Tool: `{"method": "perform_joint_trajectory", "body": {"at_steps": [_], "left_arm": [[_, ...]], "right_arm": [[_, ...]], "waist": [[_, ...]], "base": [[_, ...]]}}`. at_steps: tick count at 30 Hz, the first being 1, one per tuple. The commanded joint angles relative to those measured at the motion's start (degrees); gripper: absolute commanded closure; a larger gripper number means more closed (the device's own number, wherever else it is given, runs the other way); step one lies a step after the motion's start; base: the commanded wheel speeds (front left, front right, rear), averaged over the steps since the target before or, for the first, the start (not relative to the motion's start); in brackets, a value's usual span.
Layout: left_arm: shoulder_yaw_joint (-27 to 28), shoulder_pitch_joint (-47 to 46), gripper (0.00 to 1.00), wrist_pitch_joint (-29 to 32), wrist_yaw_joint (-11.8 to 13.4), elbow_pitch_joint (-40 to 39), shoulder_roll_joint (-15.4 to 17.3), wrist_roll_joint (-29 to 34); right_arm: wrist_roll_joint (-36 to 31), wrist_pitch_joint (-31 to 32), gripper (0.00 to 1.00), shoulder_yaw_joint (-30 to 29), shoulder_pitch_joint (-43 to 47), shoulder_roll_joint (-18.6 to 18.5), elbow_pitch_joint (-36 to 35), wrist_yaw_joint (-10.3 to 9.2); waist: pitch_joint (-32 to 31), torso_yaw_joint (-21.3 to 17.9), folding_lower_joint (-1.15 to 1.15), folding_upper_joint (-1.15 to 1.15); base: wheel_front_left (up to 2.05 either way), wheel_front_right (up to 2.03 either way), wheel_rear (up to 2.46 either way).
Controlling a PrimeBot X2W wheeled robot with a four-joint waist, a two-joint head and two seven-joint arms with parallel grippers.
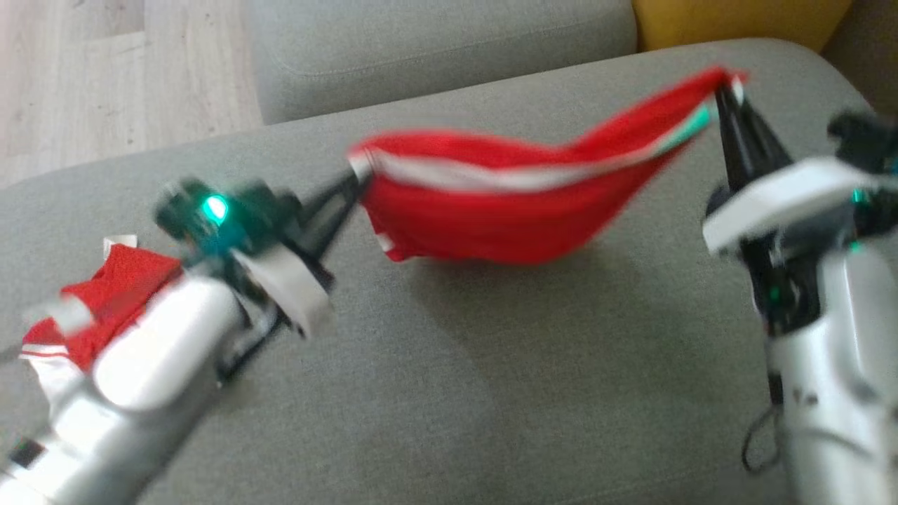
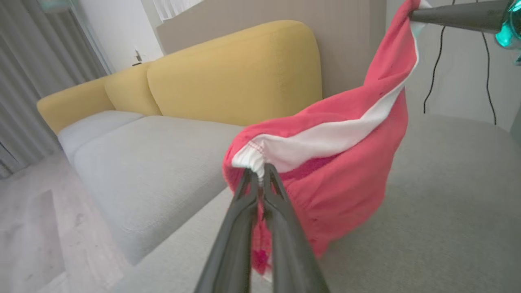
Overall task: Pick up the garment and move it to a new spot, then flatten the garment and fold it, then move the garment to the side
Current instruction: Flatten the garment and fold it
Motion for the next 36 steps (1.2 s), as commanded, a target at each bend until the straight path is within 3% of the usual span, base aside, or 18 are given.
{"method": "perform_joint_trajectory", "body": {"at_steps": [1, 9, 17, 28, 36], "left_arm": [[3.8, -5.1, 1.0, 1.1, -0.1, -2.3, 2.9, -1.3], [4.7, -10.5, 1.0, 5.6, -0.6, -3.1, 6.1, -3.9], [3.0, -8.8, 1.0, 6.8, -0.8, -3.5, 7.2, -6.6], [3.1, -7.3, 1.0, 6.5, -0.4, -4.8, 7.9, -8.2], [4.7, -17.6, 1.0, 8.0, -0.6, -0.1, 6.6, -7.9]], "right_arm": [[1.2, 0.3, 1.0, 2.4, -4.9, -0.5, -1.1, -0.05], [2.9, 0.3, 1.0, 5.2, -13.1, -3.3, 7.6, -0.05], [6.9, 3.5, 1.0, 6.7, -14.1, -4.8, 16.6, -0.05], [11.2, 6.2, 1.0, 8.9, -15.1, -6.1, 16.2, -0.05], [12.9, 6.5, 1.0, 9.3, -25.8, -4.7, 18.4, -0.05]], "waist": [[-0.2, 0.3, 0.01, 0.0], [-0.7, 1.3, 0.01, 0.0], [-1.1, 2.5, 0.01, 0.0], [1.1, 2.2, 0.01, 0.0], [10.0, 1.3, 0.01, 0.0]], "base": [[0.0, 0.0, 0.0], [0.0, 0.0, 0.0], [0.0, 0.0, 0.0], [0.0, 0.0, 0.0], [0.0, 0.0, 0.0]]}}
